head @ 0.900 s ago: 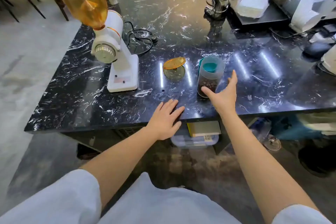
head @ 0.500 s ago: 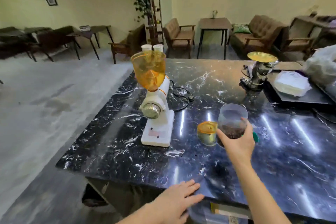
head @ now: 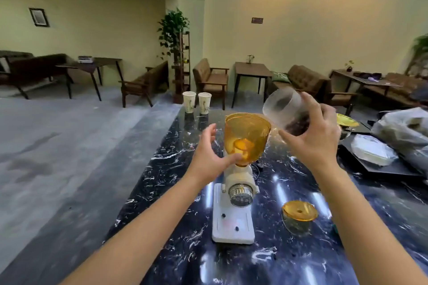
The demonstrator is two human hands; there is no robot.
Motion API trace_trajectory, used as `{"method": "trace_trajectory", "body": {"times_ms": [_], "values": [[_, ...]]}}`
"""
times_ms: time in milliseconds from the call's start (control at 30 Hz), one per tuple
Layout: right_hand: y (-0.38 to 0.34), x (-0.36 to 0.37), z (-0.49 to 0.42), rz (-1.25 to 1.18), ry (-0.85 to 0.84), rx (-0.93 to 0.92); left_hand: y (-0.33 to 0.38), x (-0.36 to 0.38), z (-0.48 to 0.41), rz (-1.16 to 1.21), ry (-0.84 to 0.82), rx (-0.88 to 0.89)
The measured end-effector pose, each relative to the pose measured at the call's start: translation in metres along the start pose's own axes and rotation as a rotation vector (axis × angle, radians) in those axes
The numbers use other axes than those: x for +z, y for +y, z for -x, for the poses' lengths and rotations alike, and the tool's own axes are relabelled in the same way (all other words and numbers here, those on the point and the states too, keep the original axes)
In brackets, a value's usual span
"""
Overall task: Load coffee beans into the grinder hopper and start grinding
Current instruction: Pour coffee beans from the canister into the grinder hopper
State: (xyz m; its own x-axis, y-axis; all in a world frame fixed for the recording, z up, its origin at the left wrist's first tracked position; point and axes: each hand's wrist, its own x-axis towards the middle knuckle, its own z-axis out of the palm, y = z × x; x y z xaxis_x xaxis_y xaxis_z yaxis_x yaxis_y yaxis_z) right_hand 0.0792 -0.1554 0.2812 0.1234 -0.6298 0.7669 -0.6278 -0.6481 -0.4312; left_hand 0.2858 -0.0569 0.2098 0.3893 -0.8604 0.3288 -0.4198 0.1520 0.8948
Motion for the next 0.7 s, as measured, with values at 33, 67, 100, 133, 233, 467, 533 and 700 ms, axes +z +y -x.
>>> {"method": "trace_trajectory", "body": {"times_ms": [33, 67, 100, 133, 233, 467, 533, 700], "values": [[-0.006, 0.000, -0.005, 0.062, 0.006, -0.035, 0.005, 0.004, -0.011, 0.020, -0.044, 0.019], [-0.012, 0.000, -0.008, 0.122, 0.012, -0.070, 0.009, 0.010, -0.020, 0.036, -0.083, 0.036], [-0.017, 0.001, -0.011, 0.189, 0.018, -0.104, 0.011, 0.016, -0.025, 0.061, -0.111, 0.047], [-0.021, 0.001, -0.012, 0.259, 0.018, -0.138, 0.012, 0.022, -0.029, 0.094, -0.124, 0.051], [-0.025, 0.002, -0.013, 0.445, -0.012, -0.237, 0.004, 0.032, -0.032, 0.178, -0.101, 0.074], [-0.030, 0.010, -0.016, 0.649, 0.050, -0.415, 0.006, 0.030, -0.031, 0.183, -0.097, 0.087], [-0.031, 0.012, -0.016, 0.663, 0.061, -0.441, 0.007, 0.030, -0.030, 0.181, -0.104, 0.079], [-0.032, 0.014, -0.017, 0.664, 0.075, -0.461, 0.008, 0.027, -0.028, 0.171, -0.115, 0.057]]}}
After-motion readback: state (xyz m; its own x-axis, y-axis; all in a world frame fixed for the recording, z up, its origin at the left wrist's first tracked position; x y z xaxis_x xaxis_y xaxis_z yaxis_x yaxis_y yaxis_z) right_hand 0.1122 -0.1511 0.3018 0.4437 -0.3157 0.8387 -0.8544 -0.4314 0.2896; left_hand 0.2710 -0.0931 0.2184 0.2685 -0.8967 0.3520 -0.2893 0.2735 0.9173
